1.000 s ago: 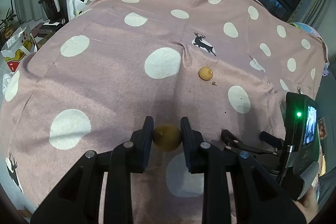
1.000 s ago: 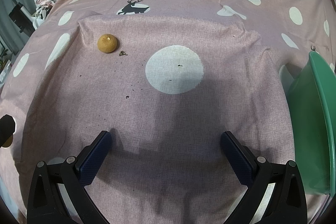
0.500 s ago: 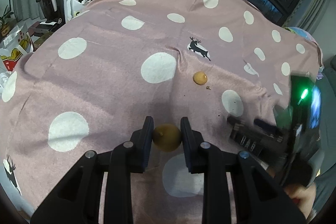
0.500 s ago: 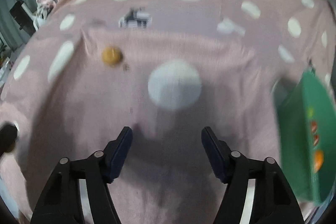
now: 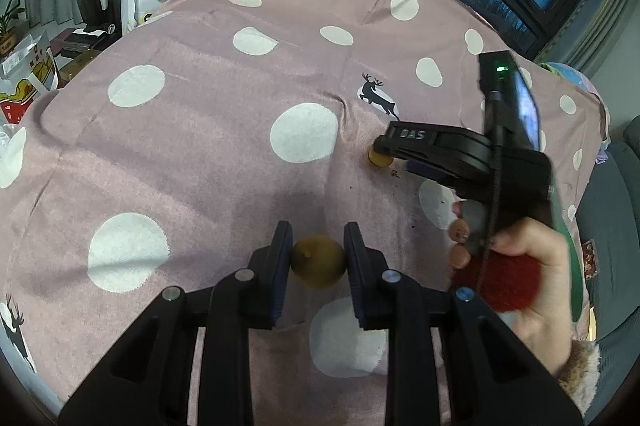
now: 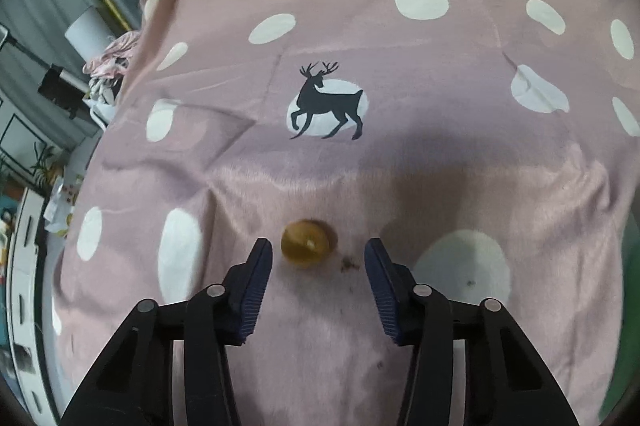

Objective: Organize fruits
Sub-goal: 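Grasp the other small yellow fruit with the right gripper, then carry both small yellow fruits over the green bowl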

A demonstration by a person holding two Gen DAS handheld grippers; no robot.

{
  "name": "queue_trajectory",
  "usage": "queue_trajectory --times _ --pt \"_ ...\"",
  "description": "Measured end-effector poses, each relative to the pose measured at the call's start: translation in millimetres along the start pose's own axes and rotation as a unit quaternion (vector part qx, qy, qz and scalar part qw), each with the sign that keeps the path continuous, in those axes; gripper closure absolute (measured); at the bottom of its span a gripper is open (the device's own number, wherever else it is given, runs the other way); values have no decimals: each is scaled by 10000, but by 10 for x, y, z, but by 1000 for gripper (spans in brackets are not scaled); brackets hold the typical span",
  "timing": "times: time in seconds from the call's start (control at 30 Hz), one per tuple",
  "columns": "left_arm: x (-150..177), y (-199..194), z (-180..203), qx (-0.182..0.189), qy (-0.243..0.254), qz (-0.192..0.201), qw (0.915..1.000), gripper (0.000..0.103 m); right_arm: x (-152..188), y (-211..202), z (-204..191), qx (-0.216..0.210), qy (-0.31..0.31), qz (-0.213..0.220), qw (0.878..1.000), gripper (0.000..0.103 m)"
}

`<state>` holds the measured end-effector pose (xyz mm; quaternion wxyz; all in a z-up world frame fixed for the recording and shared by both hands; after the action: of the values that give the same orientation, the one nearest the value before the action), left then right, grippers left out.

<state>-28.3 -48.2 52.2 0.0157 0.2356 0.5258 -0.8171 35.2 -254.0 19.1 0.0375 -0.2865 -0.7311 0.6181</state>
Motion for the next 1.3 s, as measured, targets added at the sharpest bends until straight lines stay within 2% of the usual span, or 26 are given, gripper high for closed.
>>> queue_trajectory --times 0.03,0.1,0.2,0.3,0.43,0.63,0.73,0.8,0.9,1.1,1.3 --pt "0 -3 0 4 11 2 10000 77 -9 41 0 -27 13 -32 10000 62" --pt "-2 2 20 16 54 -6 10000 77 -16 103 0 -90 29 -137 9999 63" --pt "9 2 59 16 114 -2 9999 77 -19 138 -26 -150 24 -59 9999 76" --pt "31 -3 129 39 204 11 9998 77 39 38 -10 -16 42 88 10000 76" --pt "56 -15 217 66 313 37 9995 77 208 -325 93 -168 -8 357 9992 76" --pt "149 -94 408 65 543 188 9983 77 777 -1048 342 -389 14 936 9949 76" --pt "197 -137 520 -15 677 283 9973 77 1020 -1249 495 -667 67 1108 9916 76" --pt "225 -164 595 -102 780 361 9962 77 1130 -1339 604 -575 106 1248 9905 76" --pt "250 -194 744 -123 903 442 9949 77 1100 -1411 740 -341 269 1390 9893 76" --pt "295 -259 1160 -78 1280 595 9900 77 1137 -1632 1000 -495 458 1659 9838 76" --pt "279 -278 1606 217 1517 693 9858 77 1244 -1873 1282 -408 673 1992 9768 76"
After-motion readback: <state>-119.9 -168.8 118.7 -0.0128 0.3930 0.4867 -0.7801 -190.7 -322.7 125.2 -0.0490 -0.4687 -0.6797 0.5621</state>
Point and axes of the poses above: each gripper's, at about its wrist camera, not at the fingertips, and y roughly the way its jaws point, z to its right, x to its underside, the point moved 2 cm from there along y, roughly the way its jaws point, and after that the axes turned 12 degrees about -z, right-handed, at the moved point
